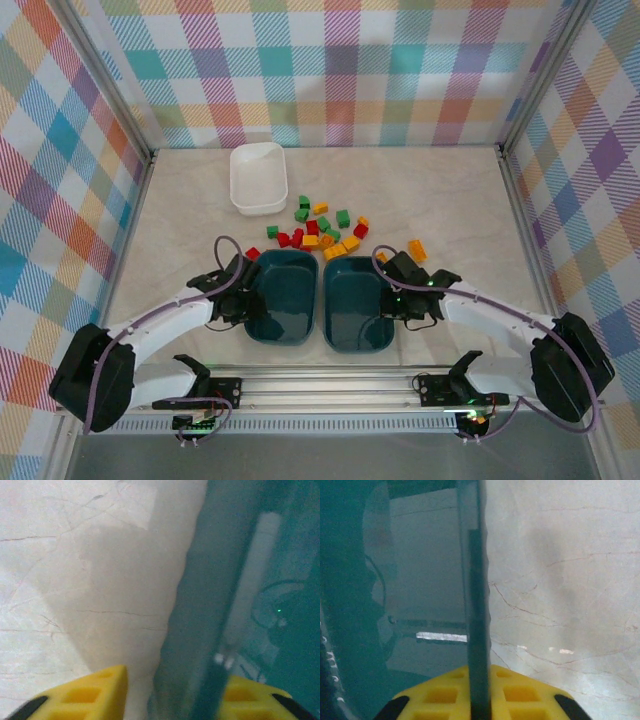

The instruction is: Sort the legos into containers by color

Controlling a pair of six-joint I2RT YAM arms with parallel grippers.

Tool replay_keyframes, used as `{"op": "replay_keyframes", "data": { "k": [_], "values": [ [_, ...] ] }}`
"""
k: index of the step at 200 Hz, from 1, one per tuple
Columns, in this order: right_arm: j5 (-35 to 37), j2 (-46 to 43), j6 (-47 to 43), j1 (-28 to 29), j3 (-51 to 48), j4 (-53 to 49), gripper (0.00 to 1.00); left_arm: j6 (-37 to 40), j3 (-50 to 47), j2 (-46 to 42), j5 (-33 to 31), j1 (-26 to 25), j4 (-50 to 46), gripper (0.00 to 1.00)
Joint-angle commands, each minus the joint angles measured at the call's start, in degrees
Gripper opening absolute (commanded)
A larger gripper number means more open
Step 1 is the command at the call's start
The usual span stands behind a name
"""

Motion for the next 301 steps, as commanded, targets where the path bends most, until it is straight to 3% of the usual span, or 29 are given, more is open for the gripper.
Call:
{"op": "replay_keyframes", "data": {
  "k": [1,14,27,70,101,126,170,204,231,272,301],
  "values": [
    [1.56,-2.79,-0.30,0.32,-0.54,0.03,0.07,3.05,3.57,-1.20,-0.30,-1.23,-2.40,0.21],
    [1.81,-4.82,-0.84,0.32,-0.31,-1.18,0.02,3.96,4.75,-2.42,-0.17,-1.64,-4.47,0.07],
    [2.29,-7.00,-1.07,0.29,0.05,-2.70,0.00,3.89,6.16,-4.13,0.59,-2.10,-6.09,0.00],
    [4.87,-12.52,-2.67,0.32,5.64,-7.31,0.00,1.40,11.42,-12.42,1.08,-4.06,-8.68,0.00],
    [8.89,-9.62,-7.35,-1.04,15.61,-7.82,0.00,2.79,21.18,-9.15,-1.99,-4.02,-8.99,0.00],
    [6.70,-5.17,-11.46,-8.46,22.57,-2.48,0.00,6.39,34.55,2.70,-4.11,-2.21,-8.44,0.00],
    [0.57,7.28,-14.78,-23.86,32.15,5.56,0.00,10.35,63.08,29.40,-0.16,4.66,-9.00,0.00],
    [-3.20,19.20,-15.36,-30.63,38.11,12.01,0.00,14.80,88.19,52.66,-2.54,5.91,-14.09,0.00],
    [-2.24,27.80,-16.75,-32.00,43.76,16.96,0.00,15.89,105.27,66.65,-4.64,6.98,-15.55,0.00],
    [-2.37,43.41,-19.42,-33.21,58.57,12.68,0.00,18.35,114.88,76.69,-11.15,7.52,-13.97,0.00],
    [-6.44,52.48,-21.84,-34.78,67.13,8.85,0.00,19.52,115.97,79.49,-9.59,9.26,-14.33,0.00]
  ]
}}
